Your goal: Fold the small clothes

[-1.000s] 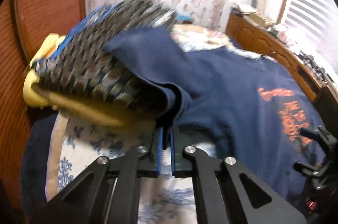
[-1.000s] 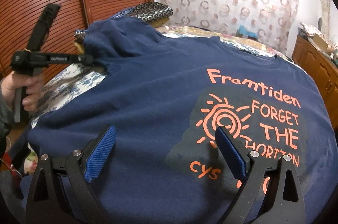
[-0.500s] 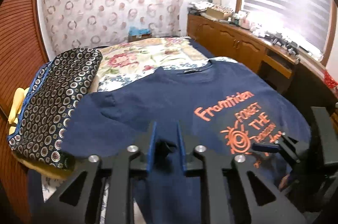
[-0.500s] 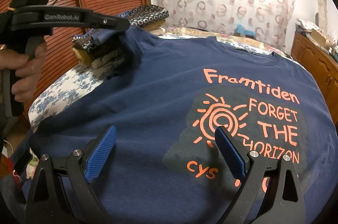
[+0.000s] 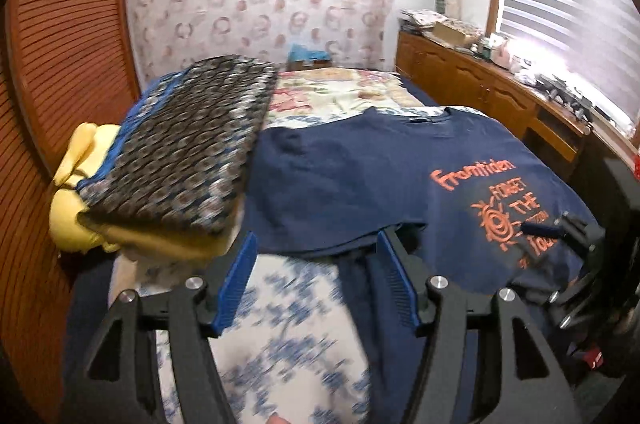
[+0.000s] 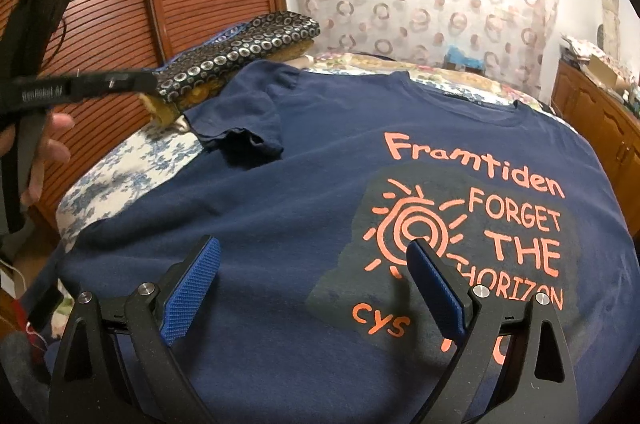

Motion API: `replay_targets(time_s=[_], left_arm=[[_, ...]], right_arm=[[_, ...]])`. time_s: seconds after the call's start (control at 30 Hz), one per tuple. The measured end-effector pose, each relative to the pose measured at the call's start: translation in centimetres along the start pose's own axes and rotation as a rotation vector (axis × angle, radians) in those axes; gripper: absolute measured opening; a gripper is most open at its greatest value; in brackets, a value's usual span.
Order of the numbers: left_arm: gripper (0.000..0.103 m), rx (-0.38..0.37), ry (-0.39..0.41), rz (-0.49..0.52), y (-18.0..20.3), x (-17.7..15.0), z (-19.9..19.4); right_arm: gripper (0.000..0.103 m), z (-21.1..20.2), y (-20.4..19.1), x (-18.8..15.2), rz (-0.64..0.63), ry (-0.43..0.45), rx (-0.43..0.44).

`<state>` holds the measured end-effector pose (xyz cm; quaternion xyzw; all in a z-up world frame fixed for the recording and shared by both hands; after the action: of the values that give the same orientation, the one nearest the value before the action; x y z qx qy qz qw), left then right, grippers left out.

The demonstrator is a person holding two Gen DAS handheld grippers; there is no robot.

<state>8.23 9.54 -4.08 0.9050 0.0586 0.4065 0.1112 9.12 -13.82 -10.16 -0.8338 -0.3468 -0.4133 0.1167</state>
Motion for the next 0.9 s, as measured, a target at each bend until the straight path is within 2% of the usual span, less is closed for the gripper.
replay_targets(time_s=[0.1, 0.17, 0.3, 0.5, 0.57, 0.77, 0.87, 0.9], left_arm=[[0.062, 0.028, 0.026, -0.019, -1.2, -0.8, -1.0], [0.062, 0.052, 0.054, -0.033, -1.9, -1.0, -1.6], [0.062, 0.046, 0.096, -0.072, -2.7, -1.2, -2.9], [0.062, 0.076, 0.128, -0.097, -4.2, -1.2, -4.1], [0.062, 0.094, 0.139, -0.103, -4.7, -1.2, -4.4], [0.062, 0.102, 0.143, -0.117, -5.8, -1.8, -4.6], [0.062, 0.102, 0.139, -0.116, -6.1, -2.2, -4.5], [0.062, 0.102, 0.137, -0.116, -6.2, -2.2, -4.5]], right_arm=[[0.096, -0.7, -0.2, 1.8, -0.034, 0.03, 0.032], [0.082, -0.5, -0.7, 3.5, -0.085, 0.04, 0.059], [0.078, 1.5, -1.8, 6.8, -0.184, 0.062, 0.098], [0.062, 7.3, -3.7, 10.5, -0.246, -0.003, 0.218], [0.051, 9.3, -4.9, 11.3, -0.278, -0.039, 0.248], [0.049, 14.0, -8.5, 11.9, -0.373, -0.131, 0.301], [0.049, 15.5, -9.4, 11.5, -0.421, -0.186, 0.274], [0.049, 15.7, -9.4, 11.6, -0.425, -0.179, 0.274]])
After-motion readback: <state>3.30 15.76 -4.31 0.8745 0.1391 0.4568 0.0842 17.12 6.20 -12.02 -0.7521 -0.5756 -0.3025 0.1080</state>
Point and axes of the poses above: each gripper's, at about its wrist camera, not at the fingertips, and z roughly the way its jaws point, y to its right, x to its top, the point moved 3 cm from there along z, roughly the way its jaws point, and after that the axes turned 14 degrees about -z, right-handed, at the moved point
